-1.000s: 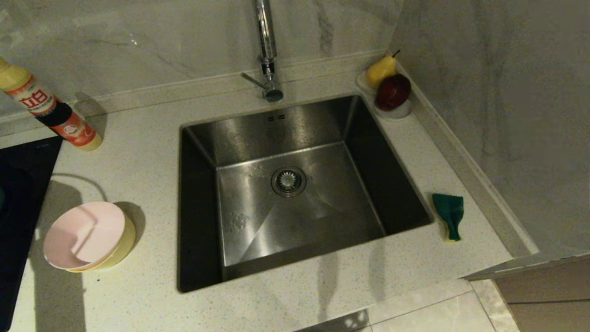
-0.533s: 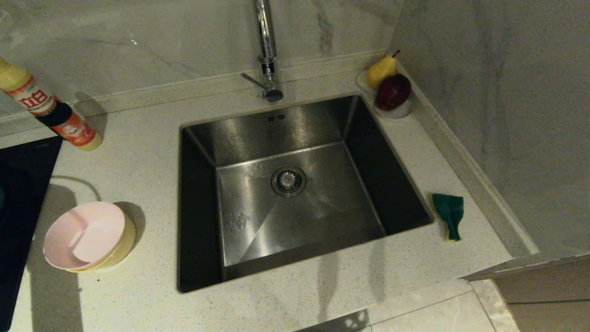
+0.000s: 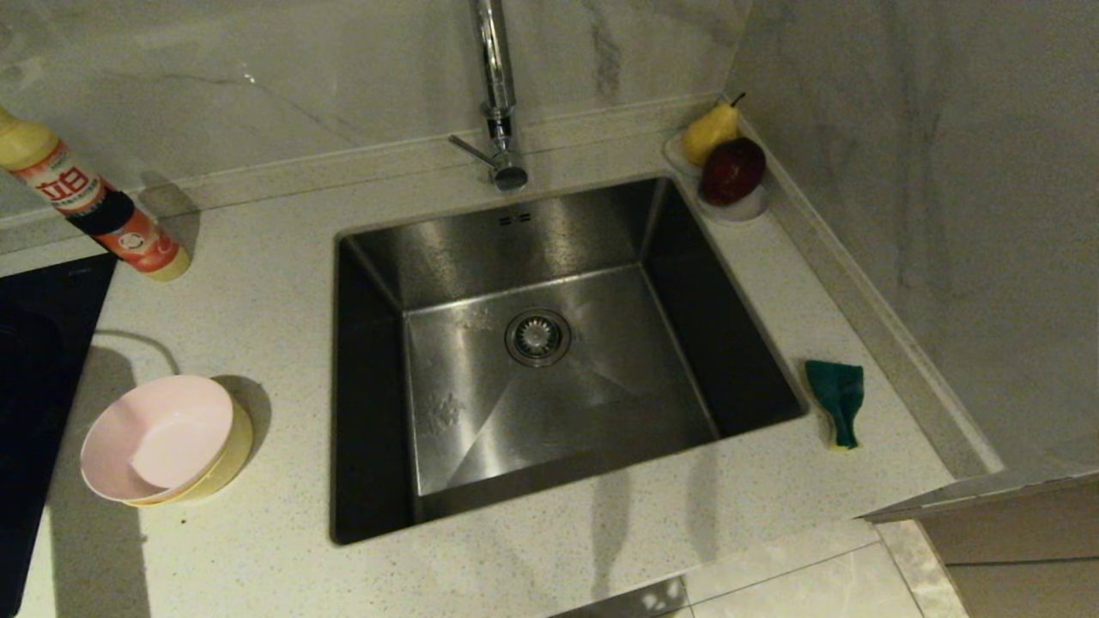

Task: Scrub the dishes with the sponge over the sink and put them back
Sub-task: Place the bowl on the bowl

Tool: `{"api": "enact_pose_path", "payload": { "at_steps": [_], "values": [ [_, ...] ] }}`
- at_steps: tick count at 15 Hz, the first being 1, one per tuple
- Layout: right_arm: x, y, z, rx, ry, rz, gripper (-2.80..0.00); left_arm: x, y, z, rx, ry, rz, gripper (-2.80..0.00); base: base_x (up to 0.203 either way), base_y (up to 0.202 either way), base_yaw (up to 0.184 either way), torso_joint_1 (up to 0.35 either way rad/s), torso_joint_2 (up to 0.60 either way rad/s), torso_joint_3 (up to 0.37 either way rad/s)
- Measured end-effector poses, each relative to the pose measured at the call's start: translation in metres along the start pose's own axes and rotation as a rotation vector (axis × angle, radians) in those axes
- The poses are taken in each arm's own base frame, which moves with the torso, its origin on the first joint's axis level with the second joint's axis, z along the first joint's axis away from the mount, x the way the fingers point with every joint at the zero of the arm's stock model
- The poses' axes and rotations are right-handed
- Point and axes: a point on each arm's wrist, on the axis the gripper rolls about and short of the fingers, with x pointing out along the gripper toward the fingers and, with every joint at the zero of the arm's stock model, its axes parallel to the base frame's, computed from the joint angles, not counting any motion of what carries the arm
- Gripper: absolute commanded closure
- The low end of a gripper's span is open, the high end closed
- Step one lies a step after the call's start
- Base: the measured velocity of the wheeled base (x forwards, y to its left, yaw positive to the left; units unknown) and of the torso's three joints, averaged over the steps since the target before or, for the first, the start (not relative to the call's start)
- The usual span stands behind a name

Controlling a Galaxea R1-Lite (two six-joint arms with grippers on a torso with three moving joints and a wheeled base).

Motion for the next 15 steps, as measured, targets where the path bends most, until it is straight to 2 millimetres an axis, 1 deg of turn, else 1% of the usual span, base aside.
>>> {"api": "enact_pose_path", "payload": {
  "at_steps": [4,6,9,12,14,15],
  "values": [
    [0.0,0.0,0.0,0.0,0.0,0.0,0.0,-0.006,-0.002,0.001,0.001,-0.008,-0.015,0.0,0.0,0.0,0.0,0.0,0.0,0.0],
    [0.0,0.0,0.0,0.001,0.0,0.0,0.0,-0.017,-0.004,0.0,0.003,-0.013,-0.024,0.0,0.0,0.0,0.0,0.0,0.0,0.0],
    [0.0,0.0,0.0,0.0,0.0,0.0,0.0,-0.037,-0.007,-0.003,0.008,0.005,-0.072,0.0,0.0,0.0,0.0,0.0,0.0,0.0],
    [0.0,0.0,0.0,0.0,0.0,0.0,0.0,-0.056,-0.006,-0.008,0.014,0.03,-0.082,0.0,0.0,0.0,0.0,0.0,0.0,0.0],
    [0.0,0.0,0.0,0.0,0.0,0.0,0.0,-0.078,-0.005,-0.016,0.048,0.084,-0.124,0.0,0.0,0.0,0.0,0.0,0.0,0.0],
    [0.0,0.0,0.0,0.0,0.0,0.0,0.0,-0.09,-0.004,-0.021,0.092,0.111,-0.146,0.0,0.0,0.0,0.0,0.0,0.0,0.0]
  ]
}}
